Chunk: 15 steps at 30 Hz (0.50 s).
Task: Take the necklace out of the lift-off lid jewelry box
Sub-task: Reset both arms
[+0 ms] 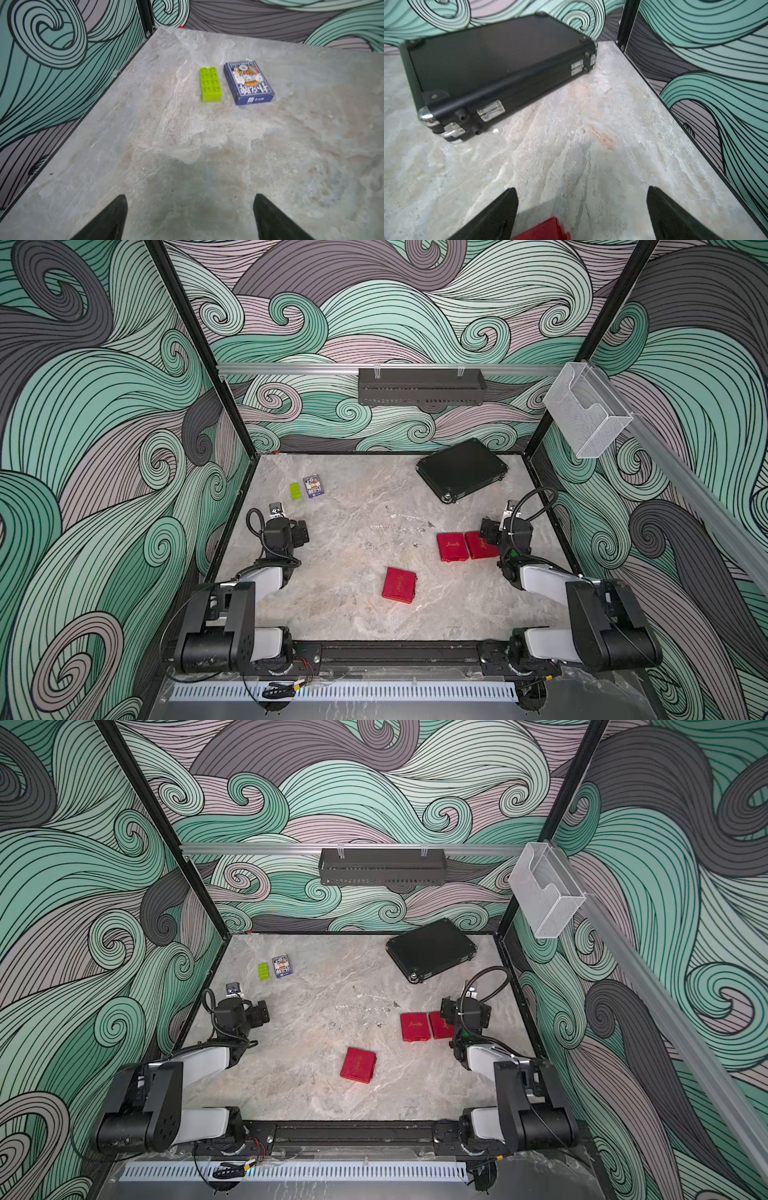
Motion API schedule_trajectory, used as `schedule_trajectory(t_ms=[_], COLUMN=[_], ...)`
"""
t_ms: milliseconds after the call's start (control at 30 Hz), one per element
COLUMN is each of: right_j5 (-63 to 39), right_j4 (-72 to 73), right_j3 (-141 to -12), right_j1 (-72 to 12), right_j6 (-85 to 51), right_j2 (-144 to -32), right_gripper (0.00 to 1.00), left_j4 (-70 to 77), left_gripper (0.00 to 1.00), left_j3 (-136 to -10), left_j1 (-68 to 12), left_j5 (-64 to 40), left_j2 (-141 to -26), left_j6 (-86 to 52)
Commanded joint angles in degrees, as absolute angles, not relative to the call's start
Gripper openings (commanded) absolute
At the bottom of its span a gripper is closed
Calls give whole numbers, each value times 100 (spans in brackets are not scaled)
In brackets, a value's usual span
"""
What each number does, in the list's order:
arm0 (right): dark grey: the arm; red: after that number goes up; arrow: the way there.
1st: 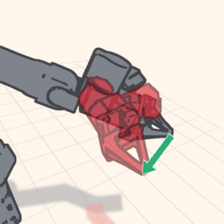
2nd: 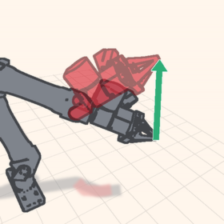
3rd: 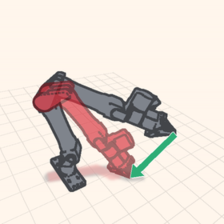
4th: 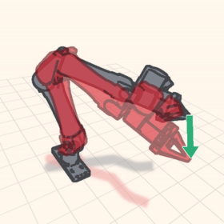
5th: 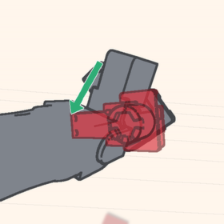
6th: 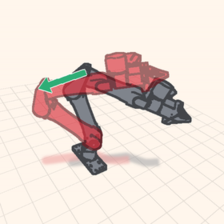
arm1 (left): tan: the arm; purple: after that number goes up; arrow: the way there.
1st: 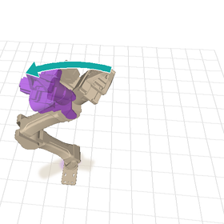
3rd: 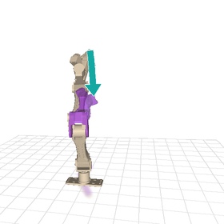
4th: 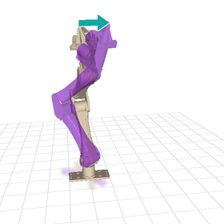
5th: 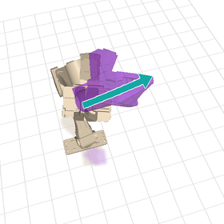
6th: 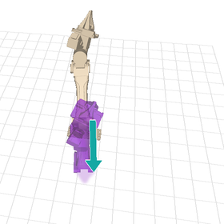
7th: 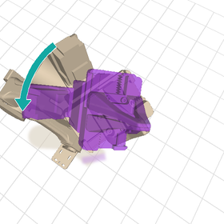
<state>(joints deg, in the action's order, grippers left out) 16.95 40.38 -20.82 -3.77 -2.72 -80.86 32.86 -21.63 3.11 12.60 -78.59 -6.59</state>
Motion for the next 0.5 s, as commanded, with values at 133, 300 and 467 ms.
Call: schedule_trajectory(t_ms=[133, 300, 467], right_j5=[1000, 984, 976], right_j4=[5112, 5134, 5004], right_j3=[-2244, -2209, -2230], right_j1=[-255, -256, -256], right_j6=[8, 15, 13], right_j2=[-8857, -8834, -8787], right_gripper=[99, 99, 99], left_j4=[4513, 4235, 3889], left_gripper=[95, 98, 99], left_j3=[-2425, -2547, -2638], left_j1=[483, 483, 483], left_j5=[481, 440, 480], left_j2=[-8832, -8800, -8722], left_j6=[-419, -378, -481])
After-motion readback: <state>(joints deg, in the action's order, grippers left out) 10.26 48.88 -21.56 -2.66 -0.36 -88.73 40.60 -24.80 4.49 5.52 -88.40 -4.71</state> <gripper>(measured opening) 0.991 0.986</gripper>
